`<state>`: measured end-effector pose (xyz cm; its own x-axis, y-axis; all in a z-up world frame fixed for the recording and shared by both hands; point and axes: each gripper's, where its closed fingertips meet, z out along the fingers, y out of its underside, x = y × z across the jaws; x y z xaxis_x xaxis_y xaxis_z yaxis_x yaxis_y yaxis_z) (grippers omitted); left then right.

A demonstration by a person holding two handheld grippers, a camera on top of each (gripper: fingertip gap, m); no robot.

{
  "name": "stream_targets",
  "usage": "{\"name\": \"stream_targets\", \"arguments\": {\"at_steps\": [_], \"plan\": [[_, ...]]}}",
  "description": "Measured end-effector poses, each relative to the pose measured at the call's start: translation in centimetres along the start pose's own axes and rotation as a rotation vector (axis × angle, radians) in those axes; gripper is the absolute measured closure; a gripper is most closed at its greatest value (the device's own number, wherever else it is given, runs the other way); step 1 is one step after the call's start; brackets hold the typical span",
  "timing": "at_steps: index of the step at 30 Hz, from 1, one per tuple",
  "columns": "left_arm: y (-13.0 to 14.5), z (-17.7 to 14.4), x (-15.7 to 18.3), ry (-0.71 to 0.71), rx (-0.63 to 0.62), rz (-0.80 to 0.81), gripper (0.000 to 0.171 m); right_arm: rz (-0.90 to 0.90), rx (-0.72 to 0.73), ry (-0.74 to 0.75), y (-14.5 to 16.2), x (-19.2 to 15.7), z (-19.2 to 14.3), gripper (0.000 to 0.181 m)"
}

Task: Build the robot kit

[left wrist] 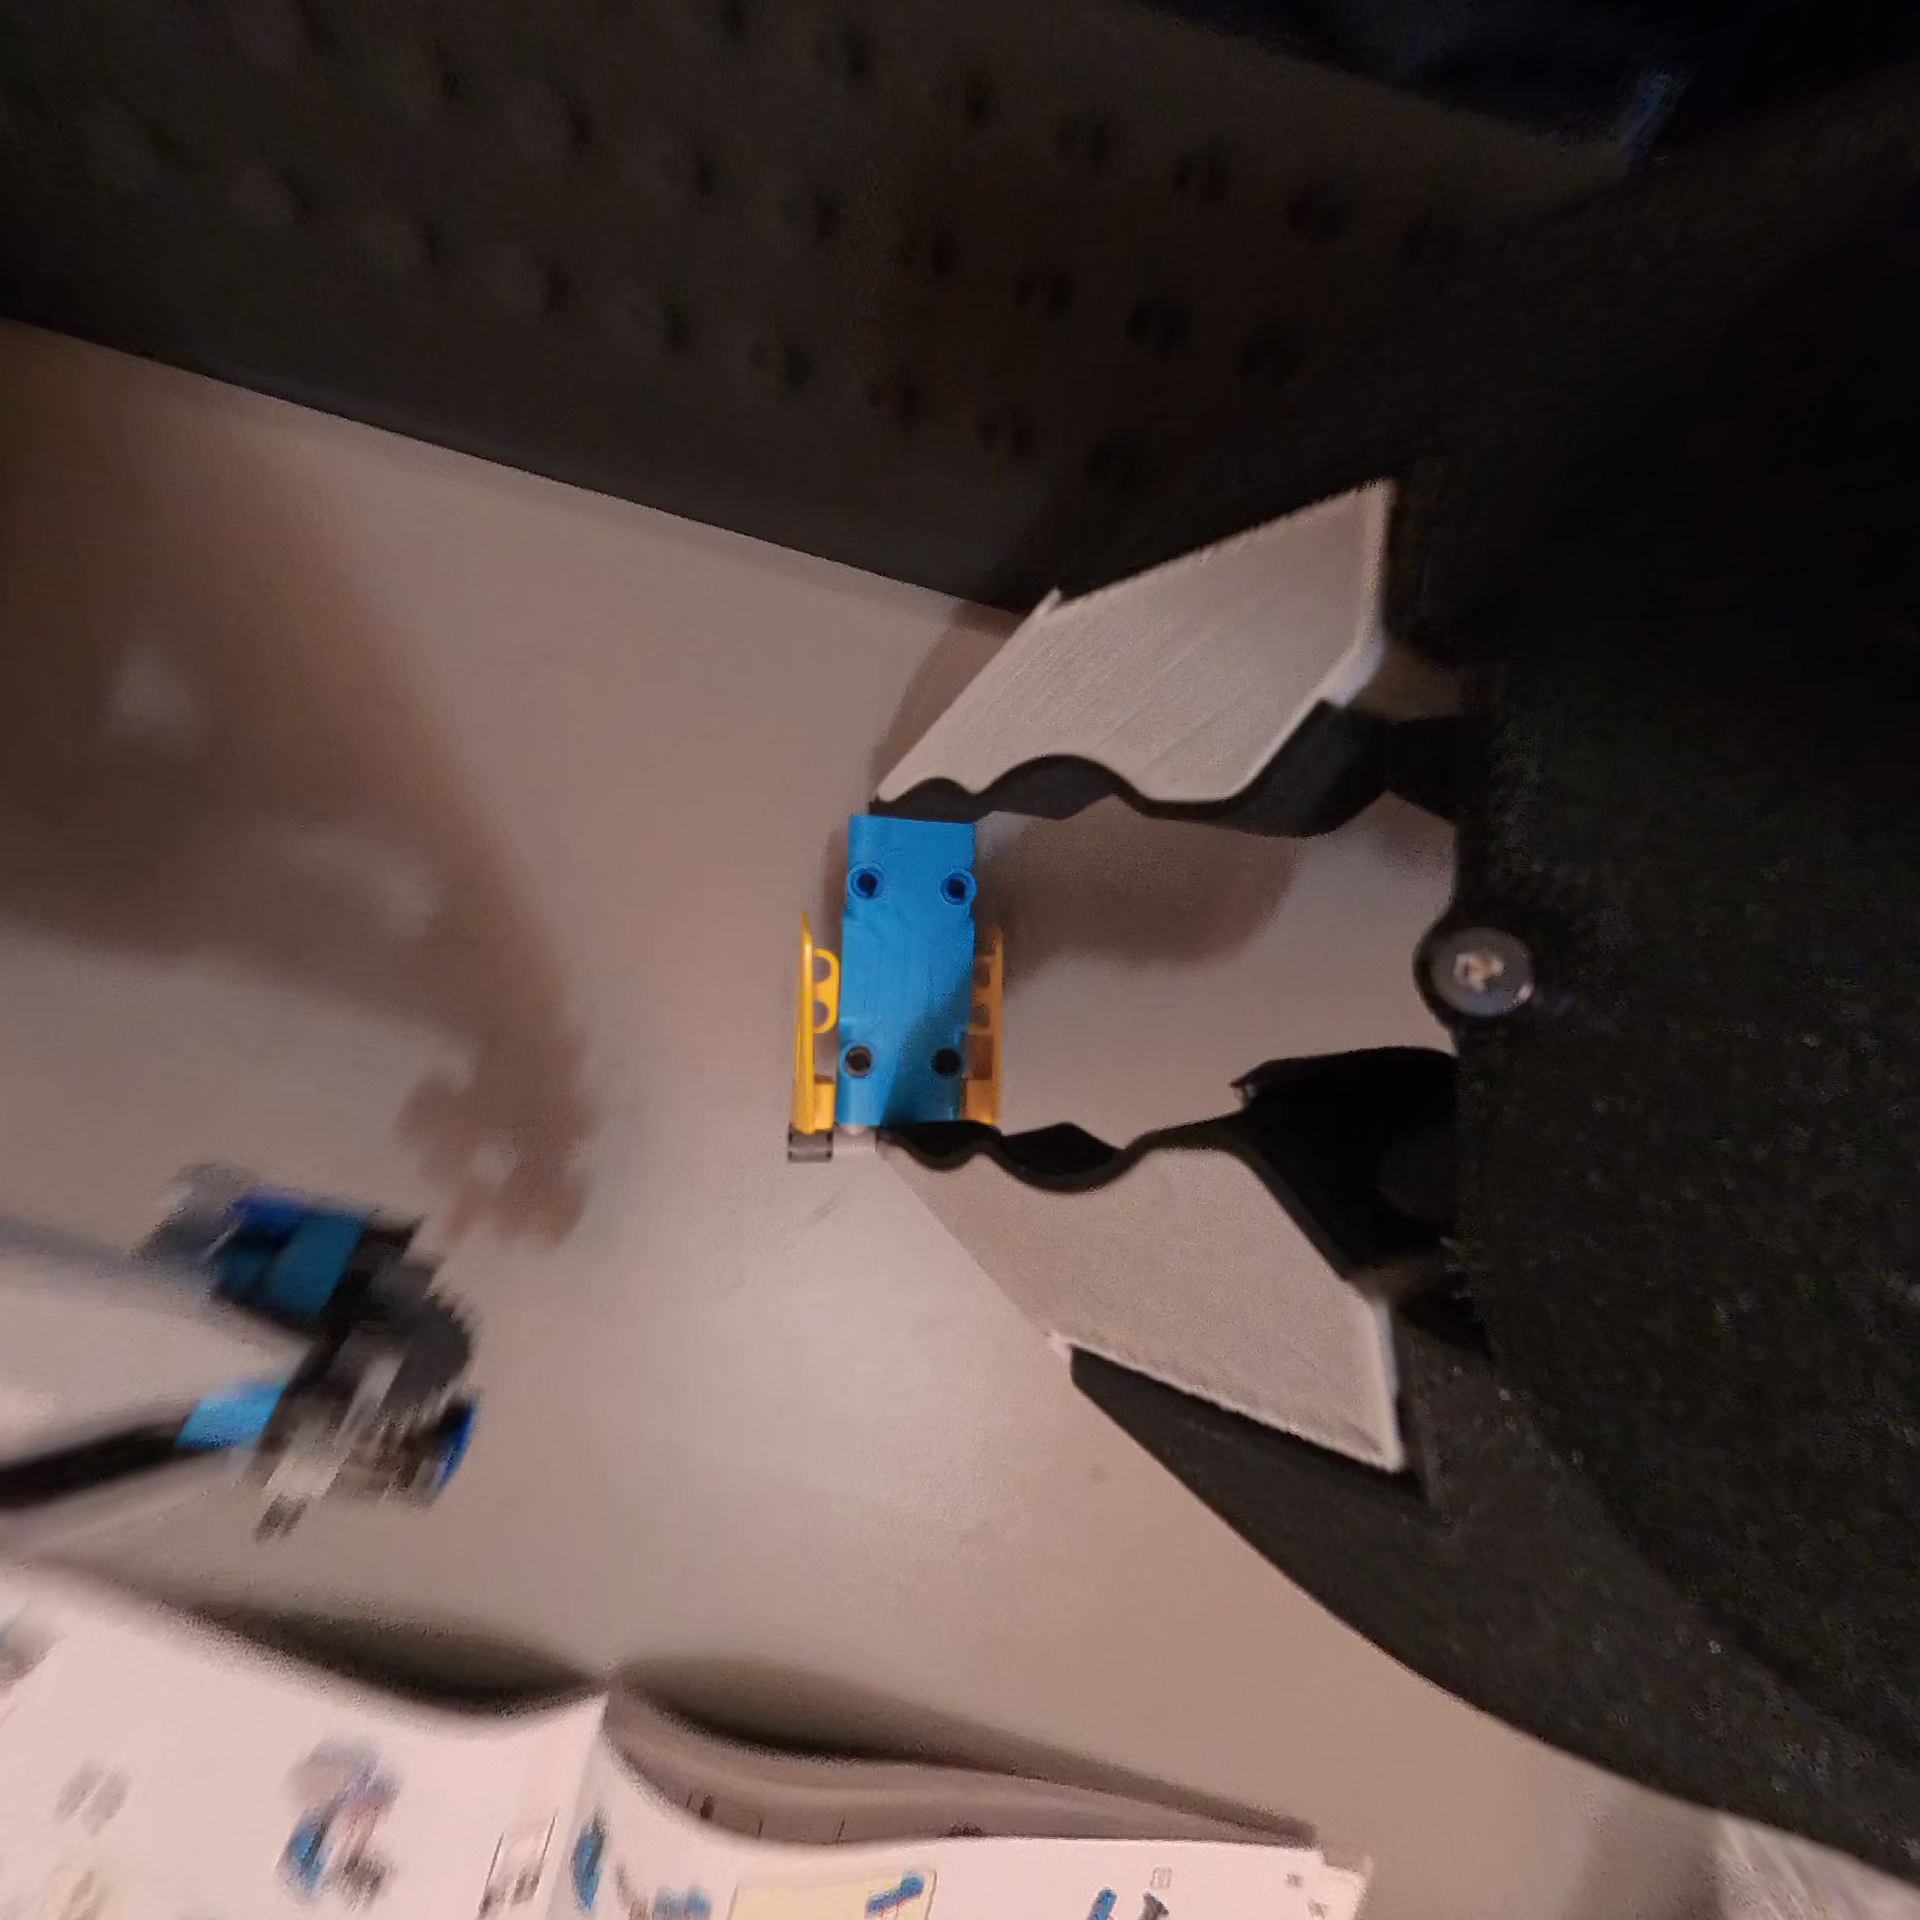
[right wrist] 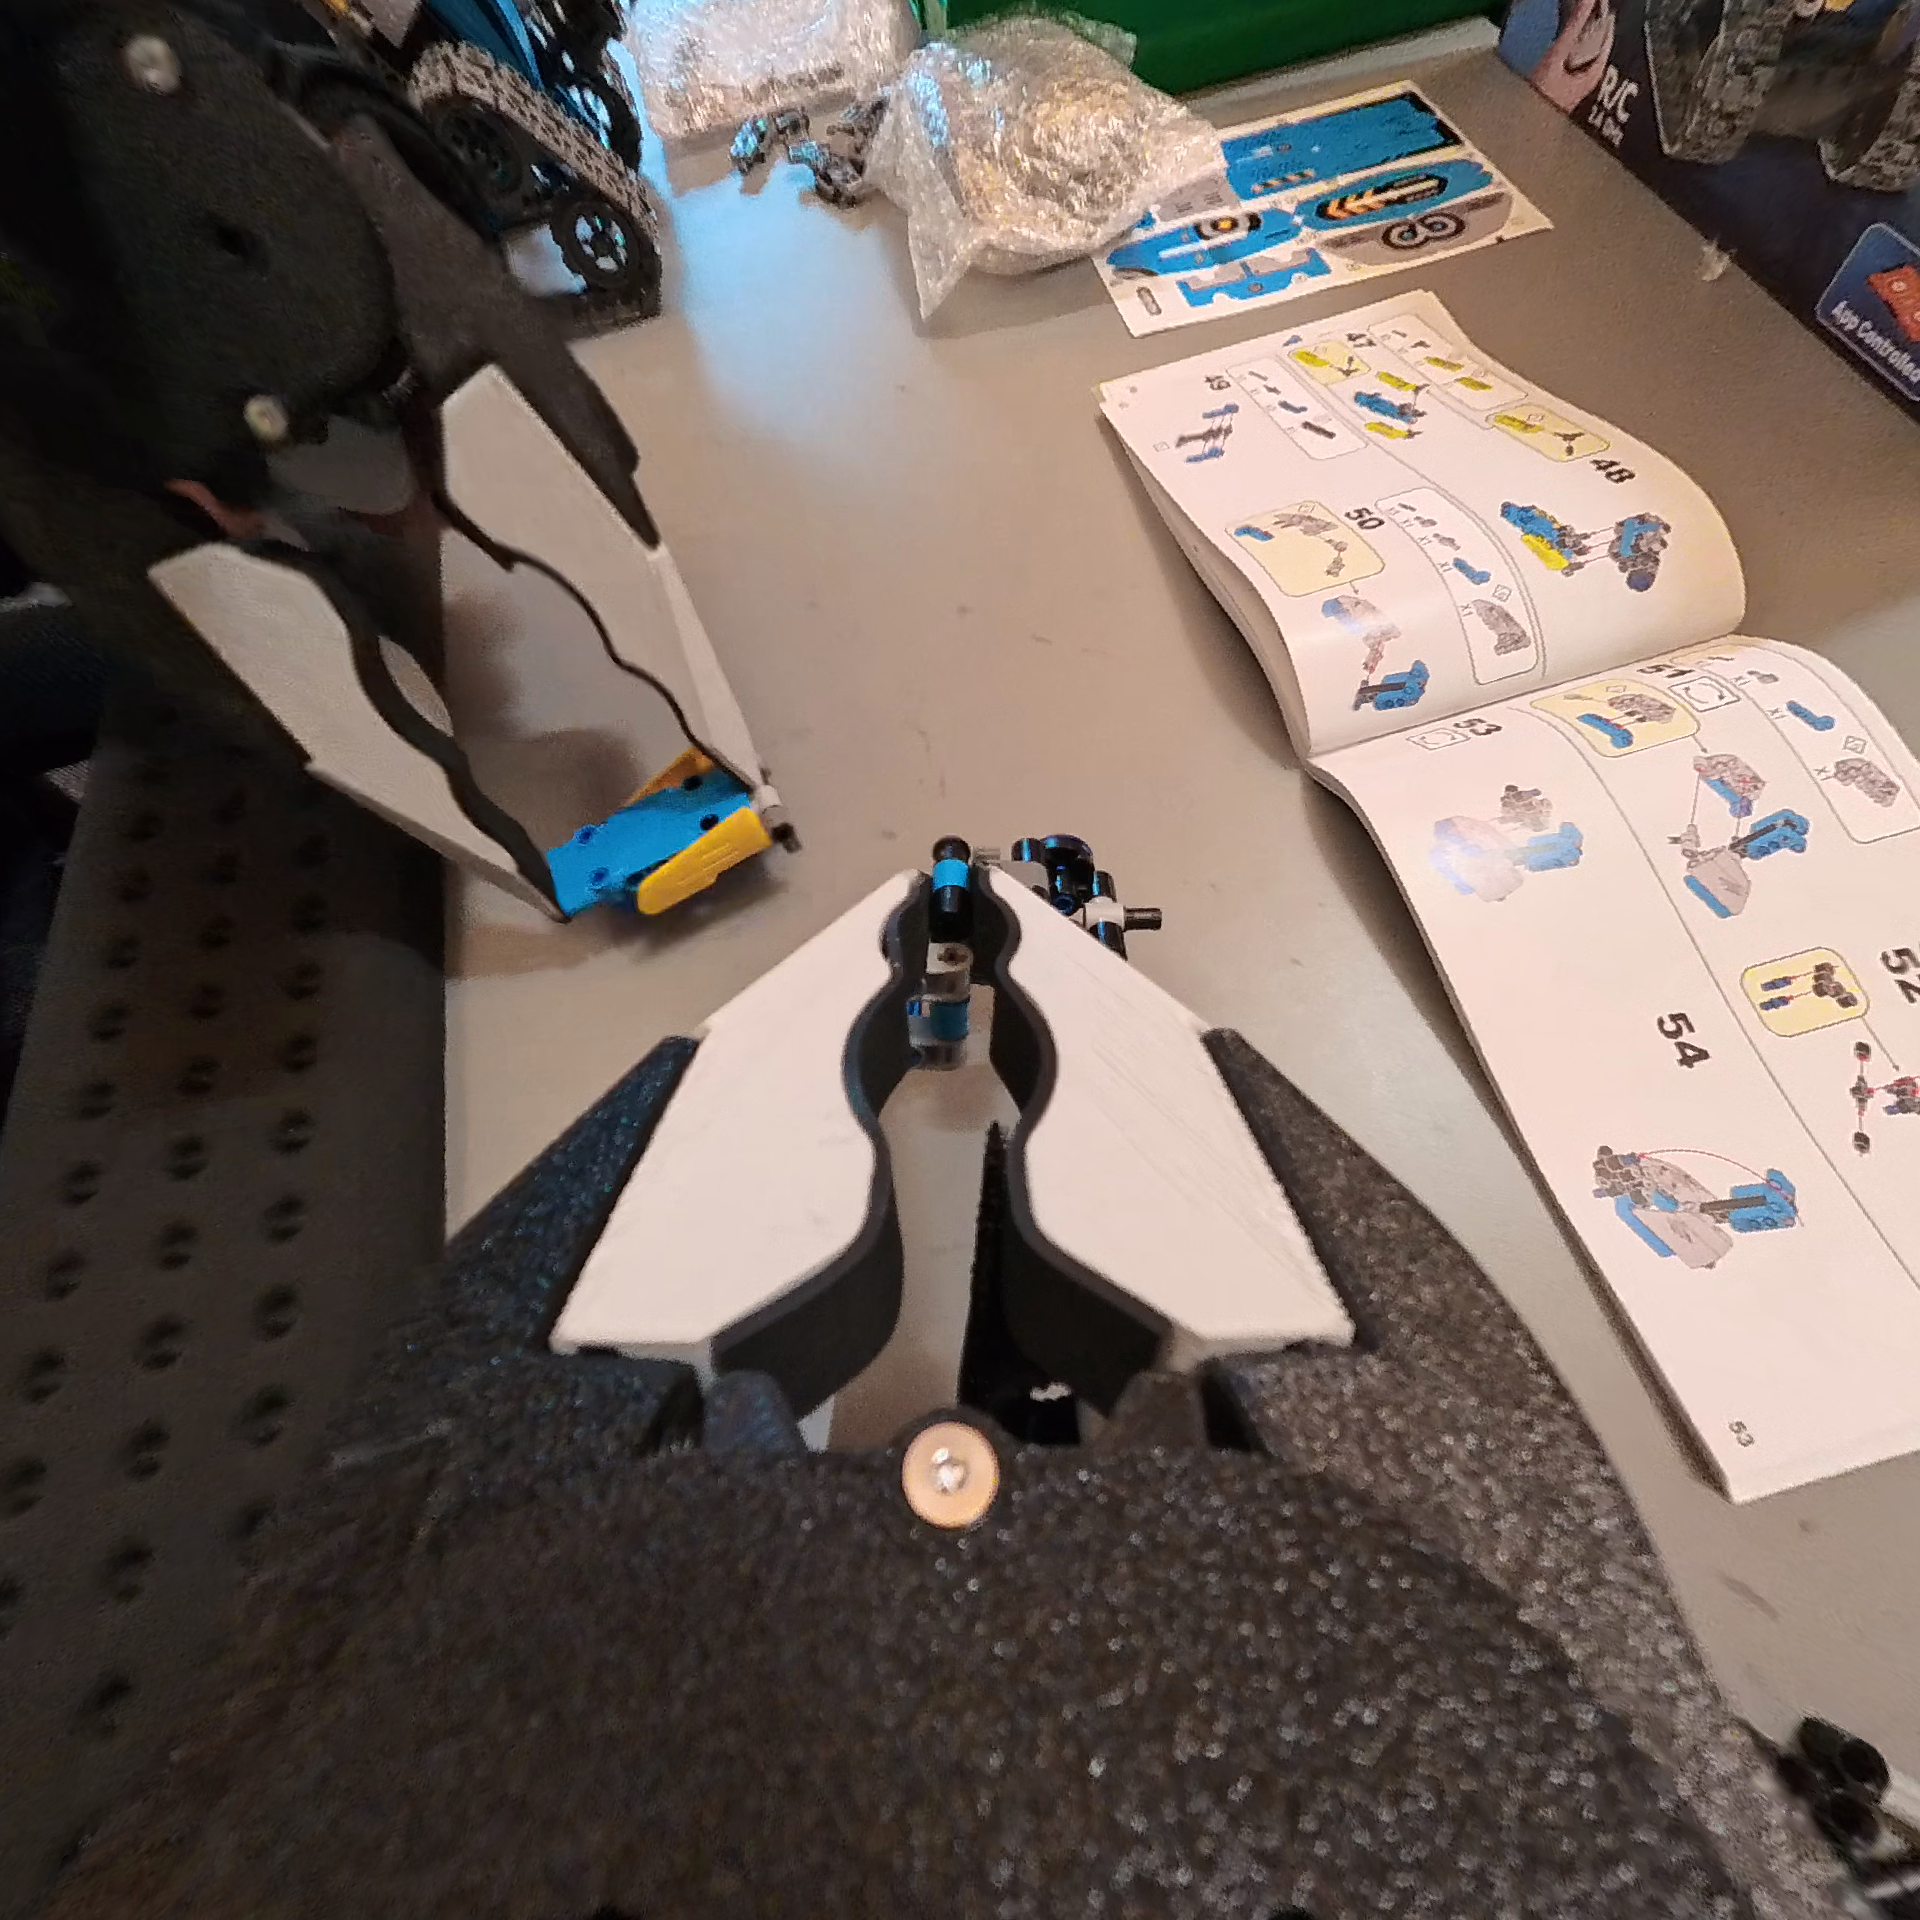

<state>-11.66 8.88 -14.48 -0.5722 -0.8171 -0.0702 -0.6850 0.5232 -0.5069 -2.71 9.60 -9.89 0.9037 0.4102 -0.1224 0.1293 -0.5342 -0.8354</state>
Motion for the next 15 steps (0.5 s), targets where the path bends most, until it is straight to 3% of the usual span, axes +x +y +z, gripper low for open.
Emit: {"name": "stream_targets", "arguments": {"at_steps": [2,3,5,6,8,10,15], "plan": [[-3.3,-2.5,-1.8,0.027,0.279,-0.163,0.114,0.032,0.062,-0.014,-0.9,0.3,-0.9,0.174],[-5.6,-4.7,-2.7,0.056,0.489,-0.255,0.113,0.061,0.129,-0.041,-1.9,0.2,-1.6,0.174],[-9.1,-9.5,-3.6,0.239,0.903,-0.44,0.114,0.111,0.306,-0.156,-4.6,-1.0,-3.4,0.174],[-9.9,-10.9,-3.6,0.325,1.03,-0.482,0.114,0.125,0.37,-0.212,-5.5,-1.6,-4.1,0.174],[-10.4,-11.5,-3.5,0.433,1.151,-0.51,0.113,0.147,0.462,-0.282,-6.9,-2.5,-4.8,0.175],[-10.8,-11.3,-2.7,0.518,1.175,-0.513,0.113,0.169,0.512,-0.331,-7.6,-3.0,-5.1,0.175],[-11.1,-10.8,-2.0,0.492,1.157,-0.478,0.113,0.205,0.511,-0.347,-7.5,-2.9,-4.5,0.175]]}}
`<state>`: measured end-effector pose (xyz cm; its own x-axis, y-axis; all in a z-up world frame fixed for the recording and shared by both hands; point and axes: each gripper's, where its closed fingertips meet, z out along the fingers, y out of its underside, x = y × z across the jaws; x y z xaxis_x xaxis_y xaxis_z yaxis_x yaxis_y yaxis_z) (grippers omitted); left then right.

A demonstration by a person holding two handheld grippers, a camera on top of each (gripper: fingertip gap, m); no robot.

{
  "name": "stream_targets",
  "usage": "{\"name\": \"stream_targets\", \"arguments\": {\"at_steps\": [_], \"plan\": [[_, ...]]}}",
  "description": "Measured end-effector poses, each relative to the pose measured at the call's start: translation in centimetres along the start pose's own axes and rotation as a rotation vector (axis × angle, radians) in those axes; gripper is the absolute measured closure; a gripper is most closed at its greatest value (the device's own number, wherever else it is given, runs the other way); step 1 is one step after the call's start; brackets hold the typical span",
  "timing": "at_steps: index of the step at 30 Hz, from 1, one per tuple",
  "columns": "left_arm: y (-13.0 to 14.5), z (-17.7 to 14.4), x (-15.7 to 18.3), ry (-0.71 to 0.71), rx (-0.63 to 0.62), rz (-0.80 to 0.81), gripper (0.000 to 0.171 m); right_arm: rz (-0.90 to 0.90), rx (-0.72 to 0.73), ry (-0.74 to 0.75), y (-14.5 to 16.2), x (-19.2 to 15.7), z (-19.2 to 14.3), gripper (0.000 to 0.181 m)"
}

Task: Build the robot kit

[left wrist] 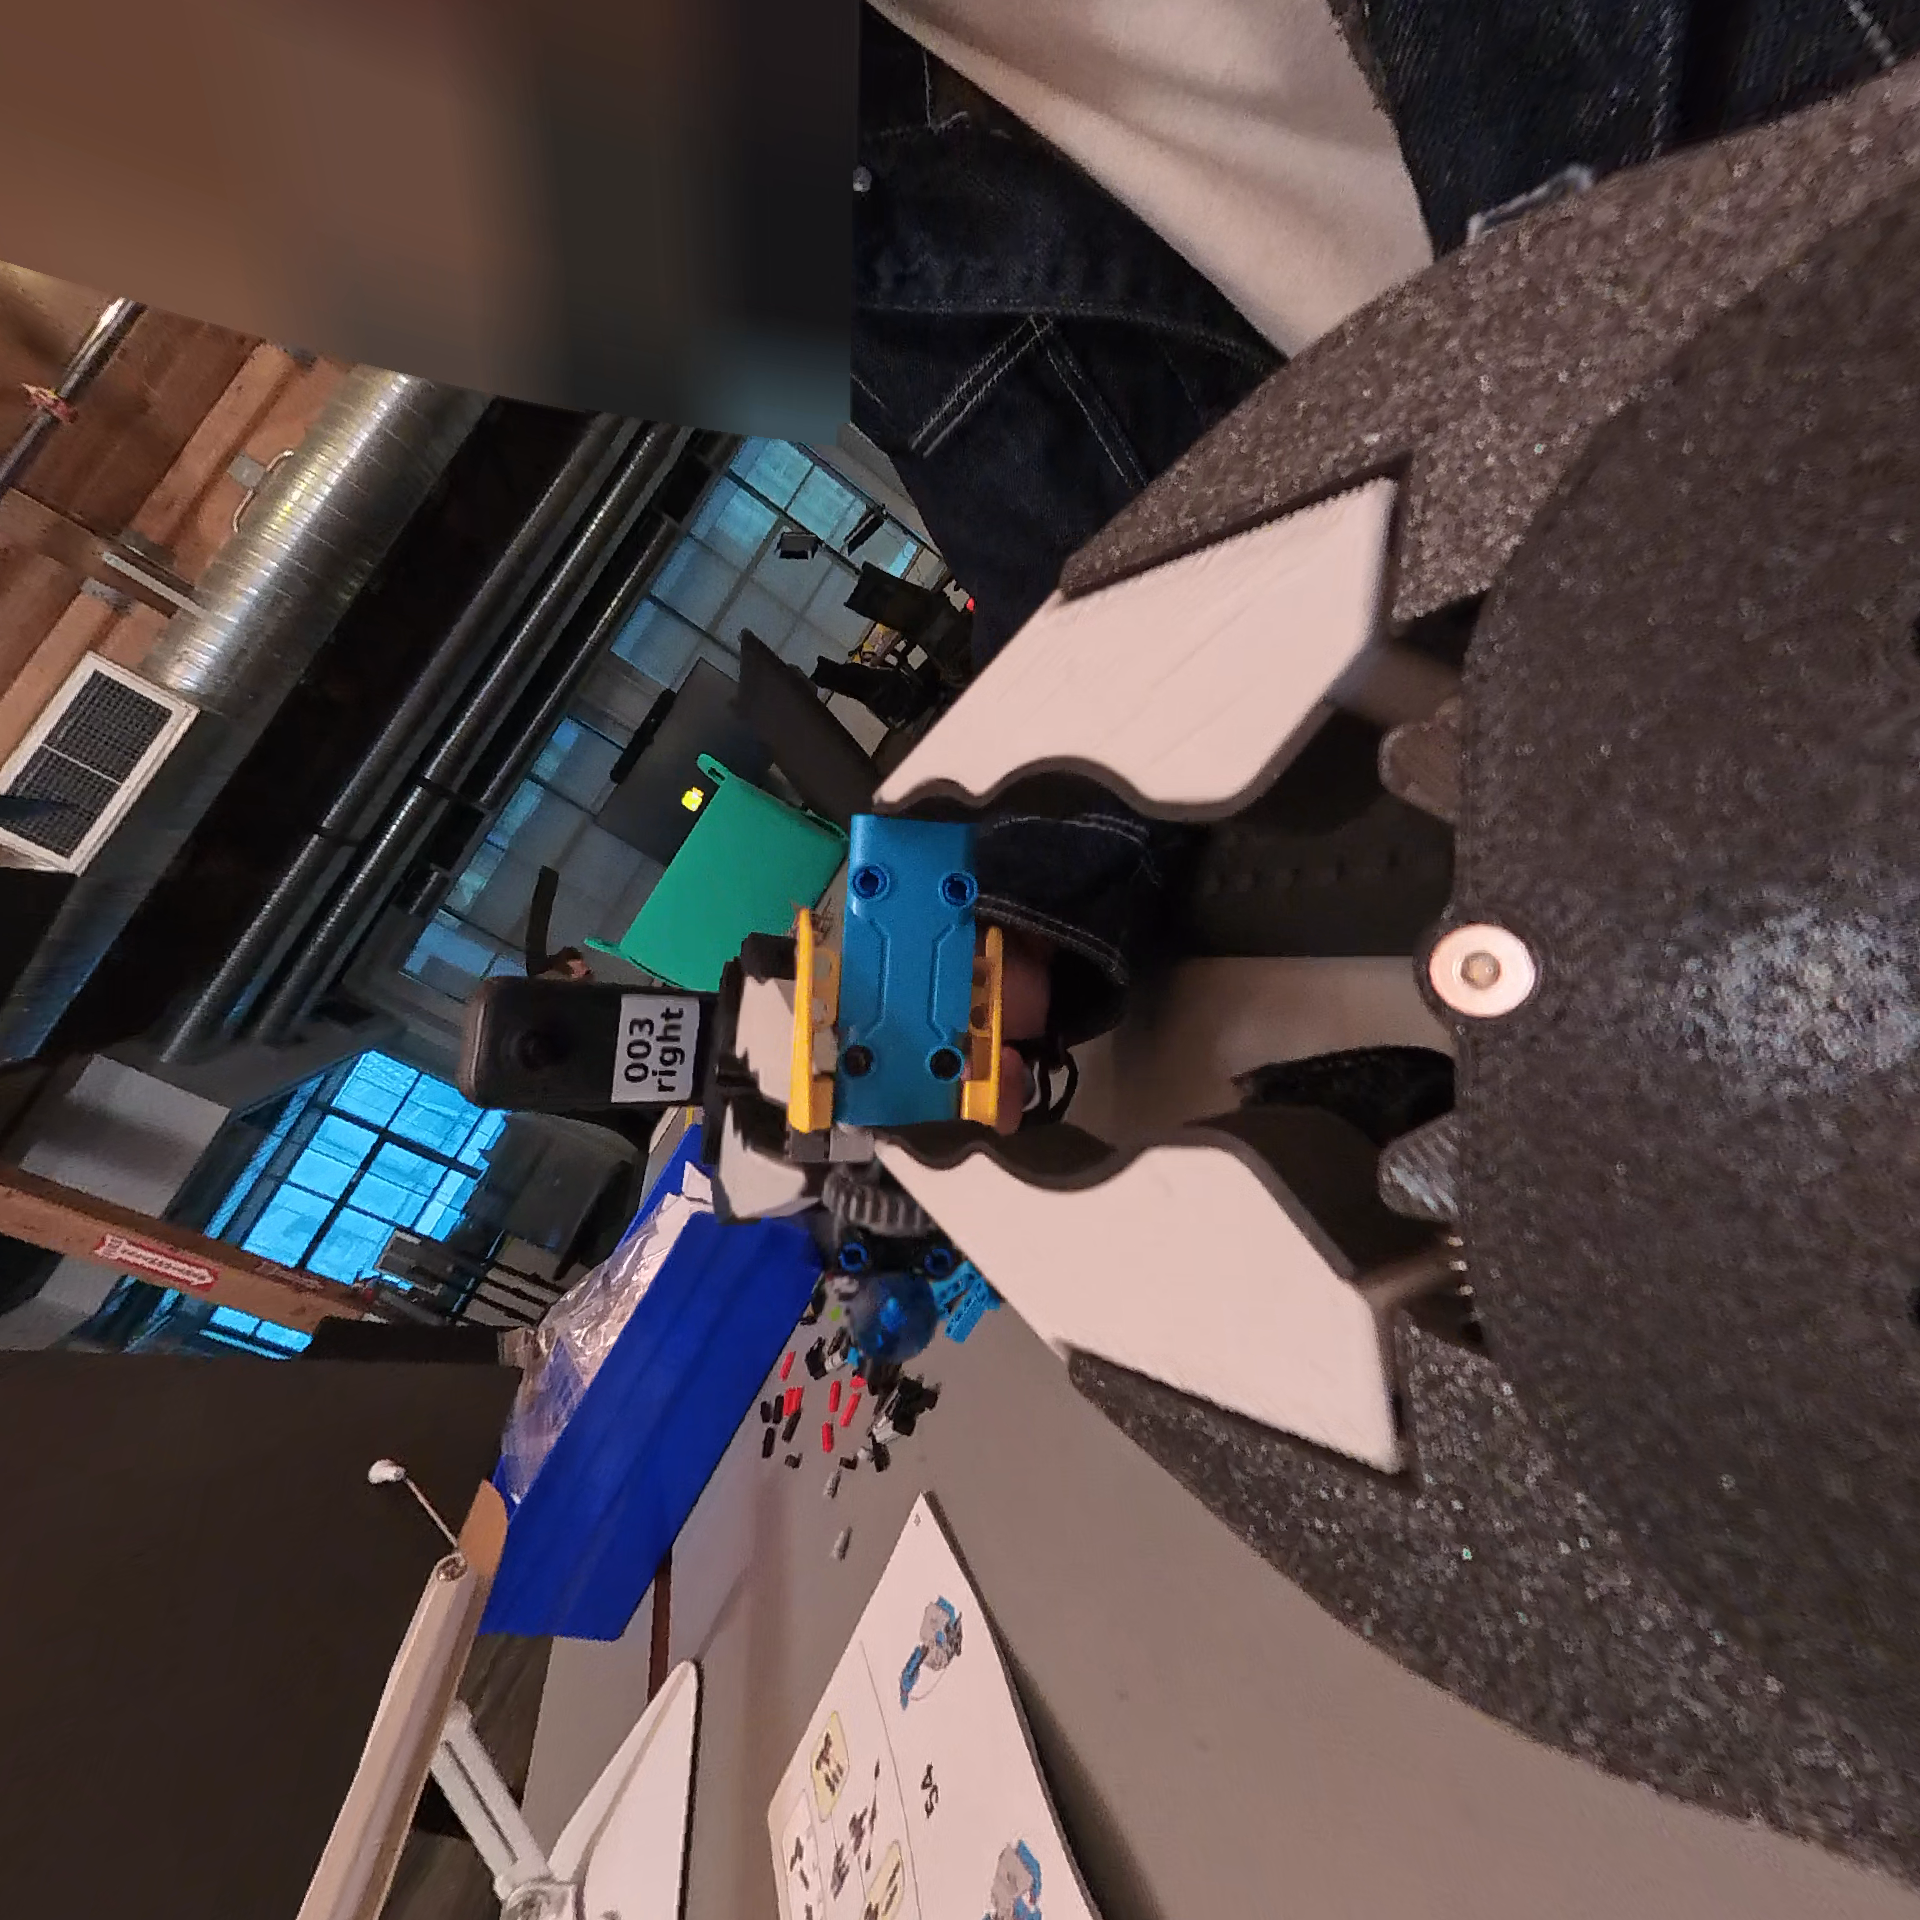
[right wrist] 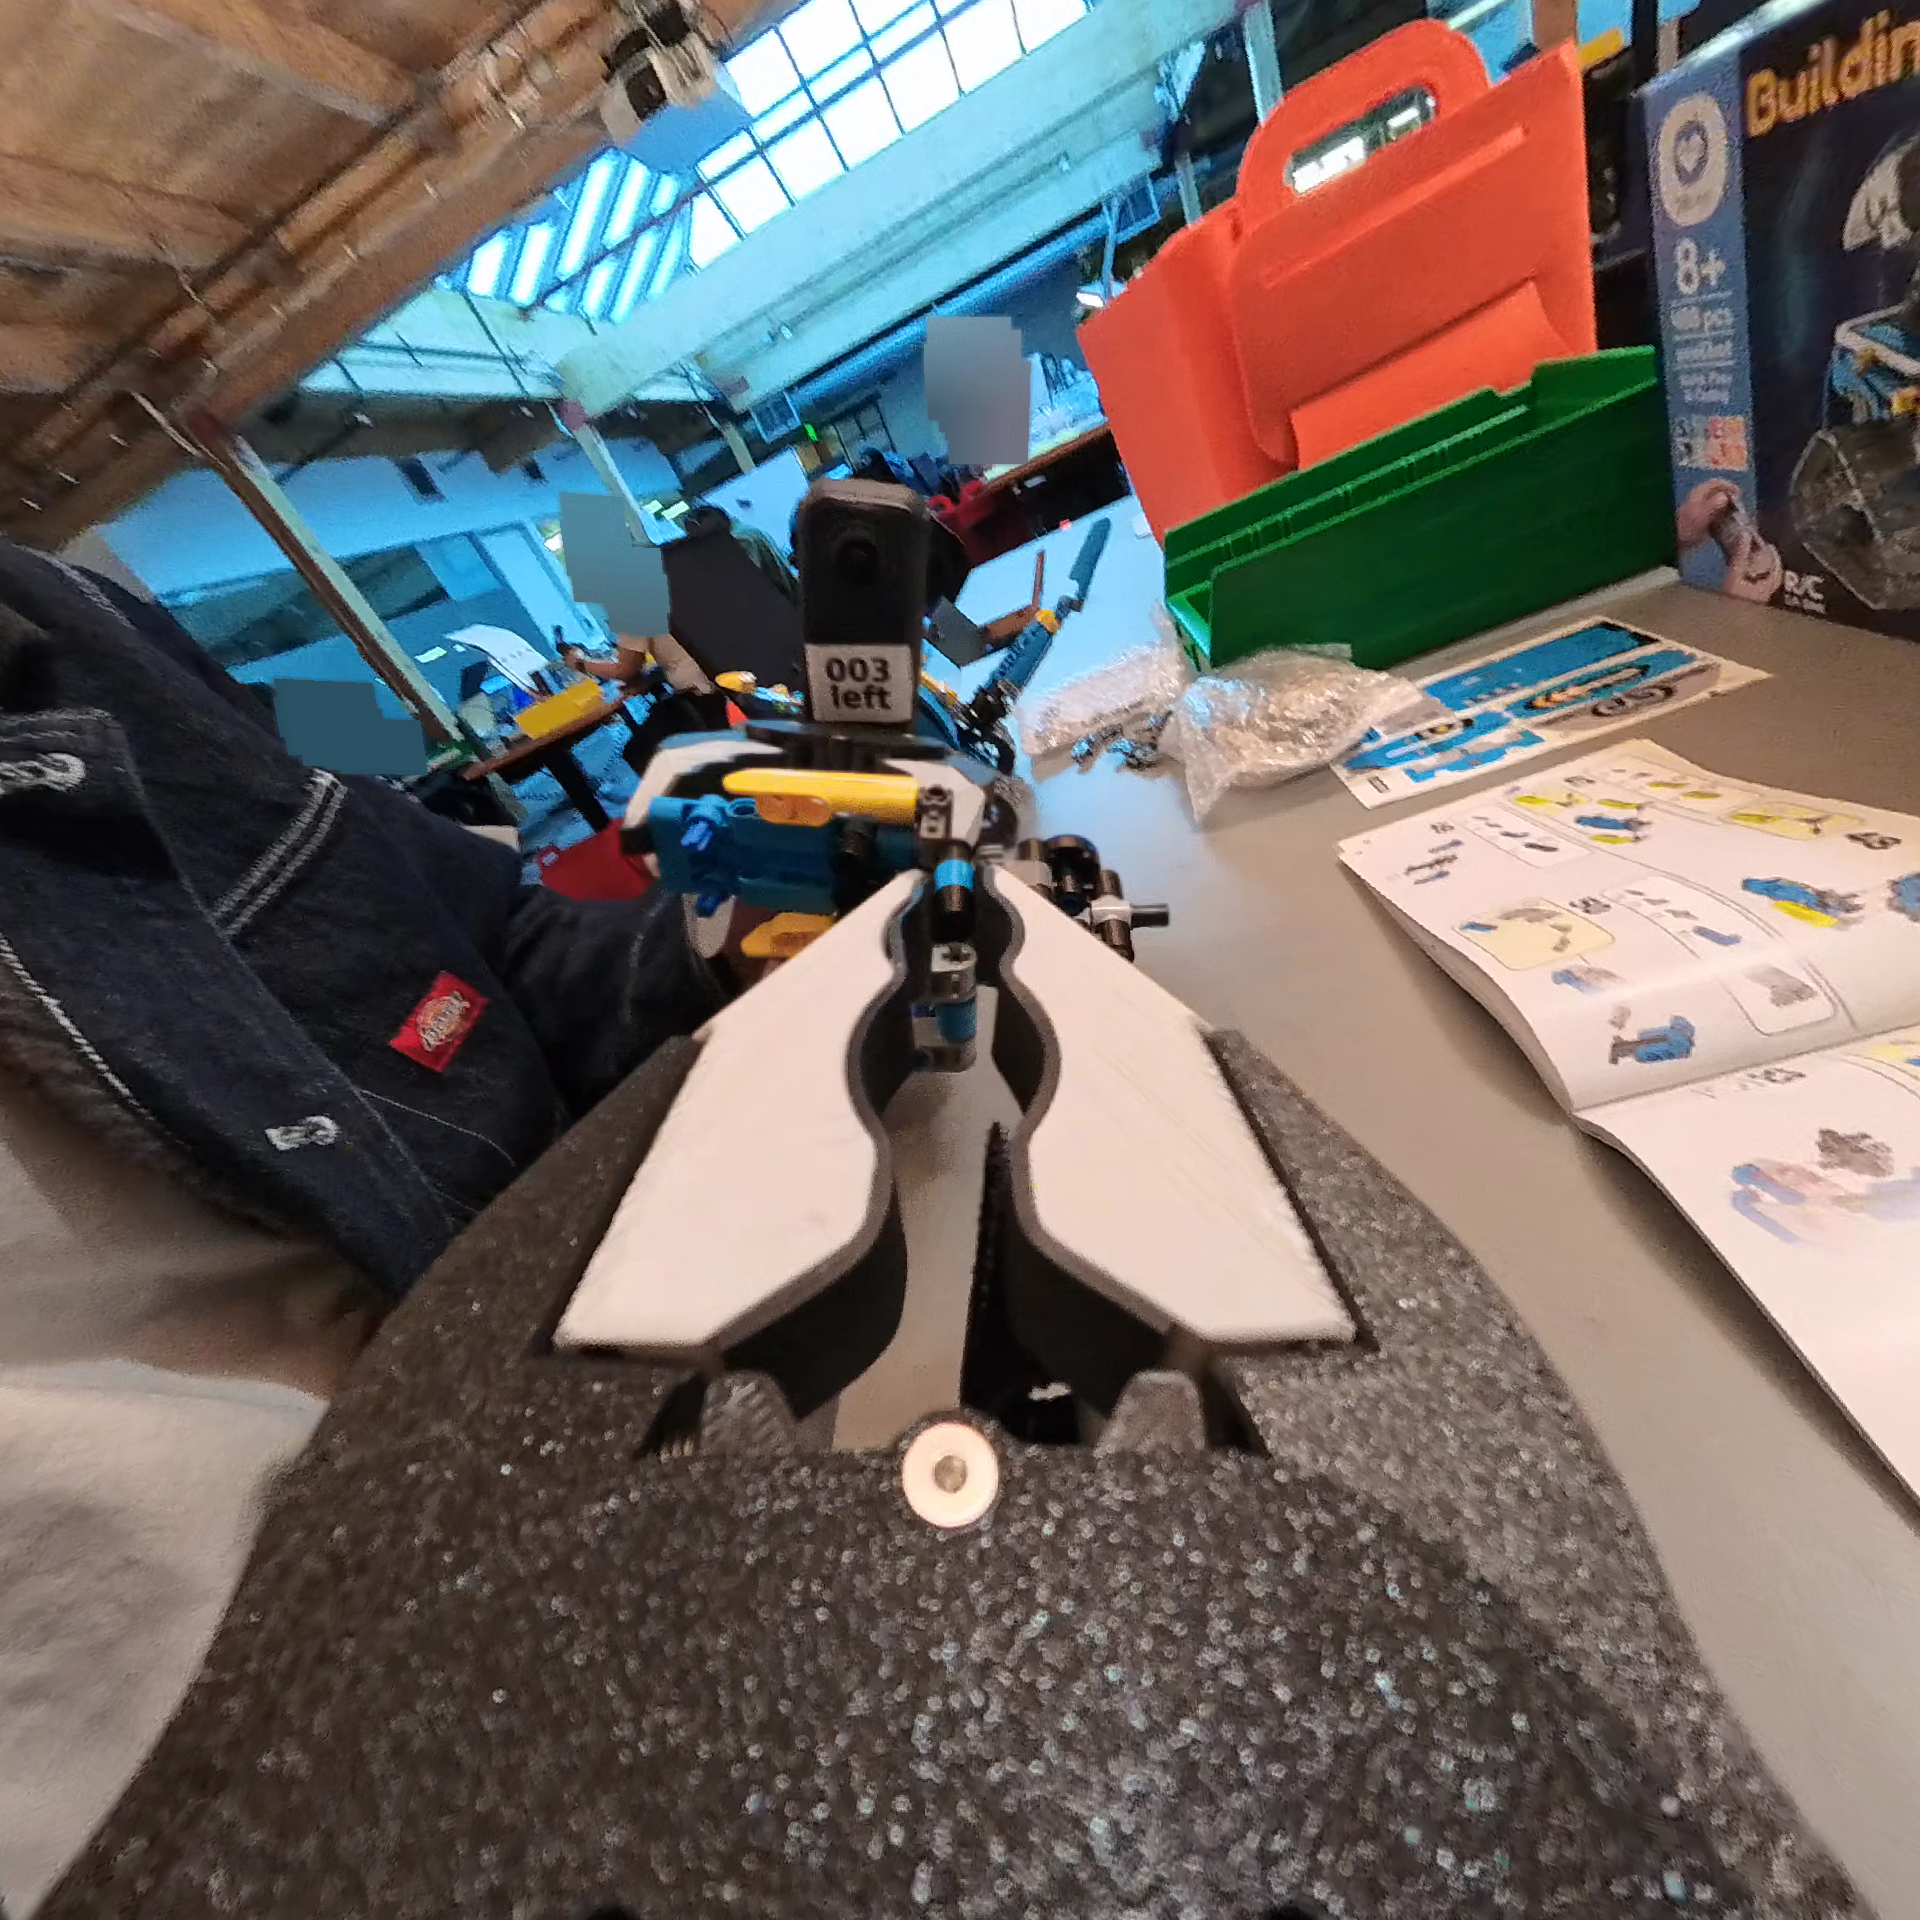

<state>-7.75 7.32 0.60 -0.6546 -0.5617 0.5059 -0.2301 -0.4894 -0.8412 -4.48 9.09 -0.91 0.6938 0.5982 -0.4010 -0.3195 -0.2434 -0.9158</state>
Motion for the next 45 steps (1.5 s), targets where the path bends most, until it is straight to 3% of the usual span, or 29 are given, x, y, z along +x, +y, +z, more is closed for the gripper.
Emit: {"name": "stream_targets", "arguments": {"at_steps": [17,23,32,45], "plan": [[0.4,-0.2,-0.6,-0.041,0.003,-0.002,0.113,0.187,0.043,-0.093,0.3,0.4,0.1,0.174],[1.1,-0.2,-1.2,-0.065,-0.025,-0.028,0.113,0.128,-0.002,-0.04,0.9,0.7,0.2,0.175],[1.9,-0.4,-1.2,-0.066,-0.067,-0.026,0.114,0.289,-0.003,-0.123,1.6,0.6,0.4,0.175],[2.1,-0.5,-1.5,-0.059,-0.046,-0.099,0.114,0.28,-0.028,-0.072,2.0,0.9,0.5,0.175]]}}
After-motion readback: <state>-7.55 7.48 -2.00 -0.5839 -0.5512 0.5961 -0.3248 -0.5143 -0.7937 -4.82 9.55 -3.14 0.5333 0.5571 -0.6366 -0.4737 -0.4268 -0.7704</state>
